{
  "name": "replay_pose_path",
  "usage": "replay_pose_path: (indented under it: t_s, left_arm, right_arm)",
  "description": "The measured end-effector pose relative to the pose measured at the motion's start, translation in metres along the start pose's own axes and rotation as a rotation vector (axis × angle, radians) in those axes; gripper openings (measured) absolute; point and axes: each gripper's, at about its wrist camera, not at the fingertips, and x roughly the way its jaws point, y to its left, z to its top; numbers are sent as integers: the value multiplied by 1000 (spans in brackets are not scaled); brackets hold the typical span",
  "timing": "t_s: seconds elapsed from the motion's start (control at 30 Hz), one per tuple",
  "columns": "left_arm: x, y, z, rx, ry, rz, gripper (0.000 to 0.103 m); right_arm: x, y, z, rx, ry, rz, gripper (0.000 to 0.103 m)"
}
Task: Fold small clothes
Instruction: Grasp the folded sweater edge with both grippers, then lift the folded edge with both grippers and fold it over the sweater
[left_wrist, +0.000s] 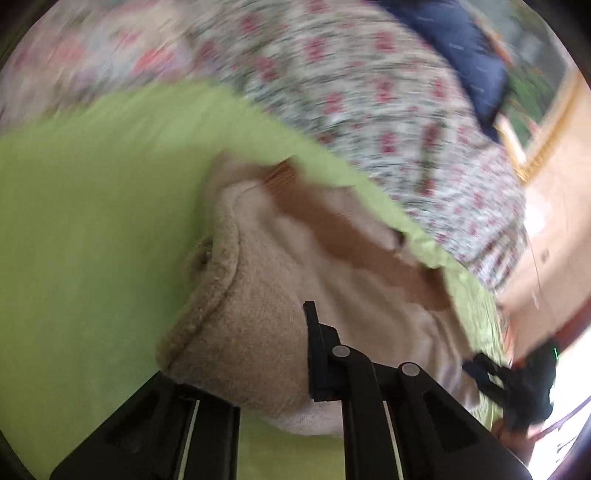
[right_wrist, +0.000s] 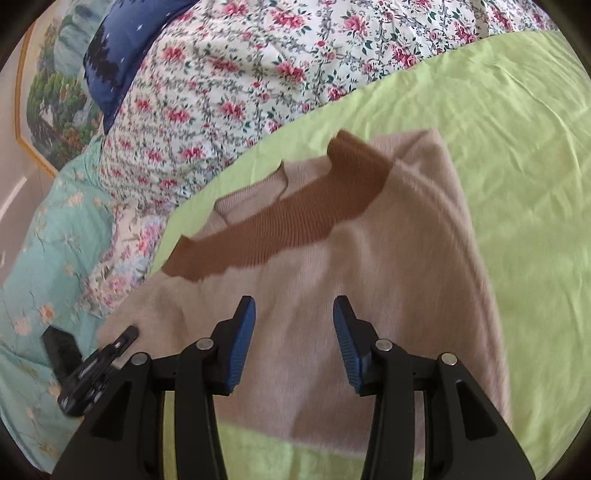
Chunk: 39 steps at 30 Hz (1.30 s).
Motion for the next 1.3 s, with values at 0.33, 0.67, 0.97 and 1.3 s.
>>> replay_pose_path:
  t_s: [0.33, 0.67, 0.97, 1.3]
  left_arm:
    - [39, -145, -36, 431, 95, -90, 9]
    - [66, -157, -67, 502, 177, -98, 8]
    - [50, -188, -54, 558, 140, -170, 8]
    - [109, -265, -97, 582, 304, -327, 8]
  right_arm:
    - [45, 6, 45, 109, 169, 307, 65]
    - [143, 58, 51, -29, 299, 283, 23]
    - [67, 75, 81, -245, 122, 219, 16]
    - [39, -46, 77, -147, 115, -48, 16]
